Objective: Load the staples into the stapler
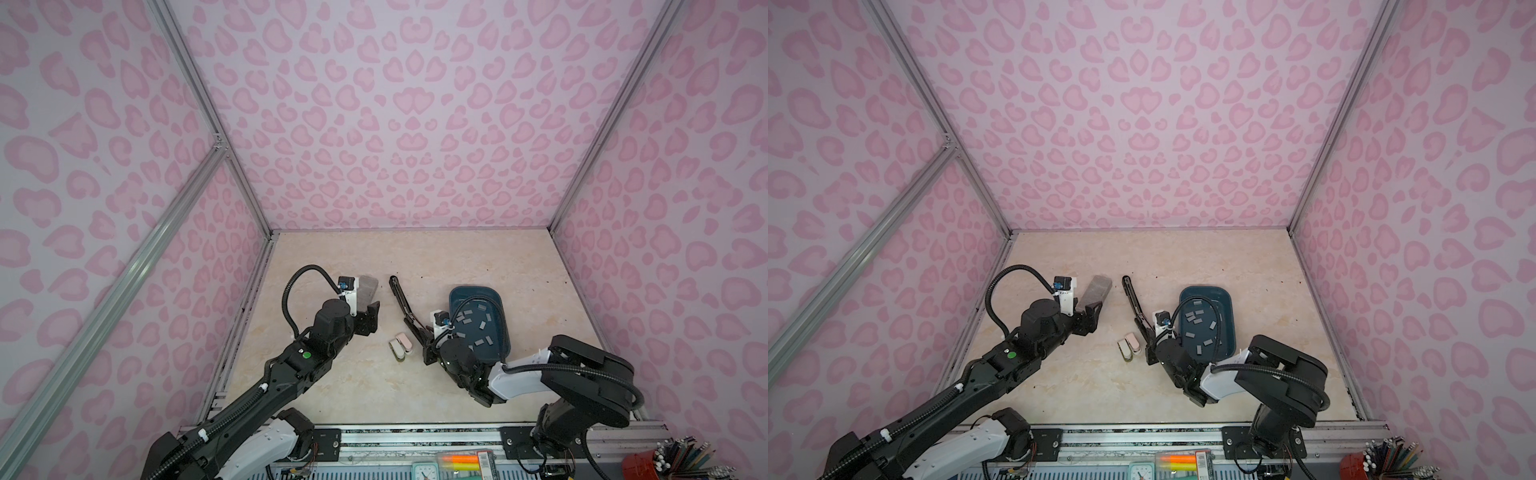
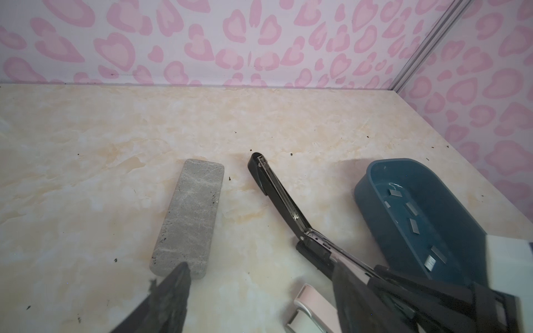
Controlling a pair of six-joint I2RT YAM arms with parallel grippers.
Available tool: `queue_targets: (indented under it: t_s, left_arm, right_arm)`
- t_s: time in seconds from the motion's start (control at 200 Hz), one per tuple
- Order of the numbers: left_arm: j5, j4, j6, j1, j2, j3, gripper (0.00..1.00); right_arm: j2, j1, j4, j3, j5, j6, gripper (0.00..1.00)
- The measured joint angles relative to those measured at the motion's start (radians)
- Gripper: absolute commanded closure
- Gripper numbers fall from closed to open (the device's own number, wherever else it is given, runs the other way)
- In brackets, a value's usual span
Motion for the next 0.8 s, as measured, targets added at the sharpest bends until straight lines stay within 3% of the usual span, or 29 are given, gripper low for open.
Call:
queue_targets:
  t_s: [0.195,0.525,0.8]
  left_arm:
    - [-0.009,-0.006,0.006,0.000,-0.064,-0.005,0.19]
    - [-0.051,-0.011,0.016,0.000,-0.090,-0.013,0.18]
    - [-0.072,-0.027,0.026,0.000,-0.096,-0.013,0.18]
  right_arm:
    - [0.129,0.006,0.164,0.006,0.069,0.001,1.00]
    - [0.215,0.006,0.269,0.012,0.122,0.008,1.00]
    - [0.233,0.006,0.291,0.008,0.139,0.027,0.65]
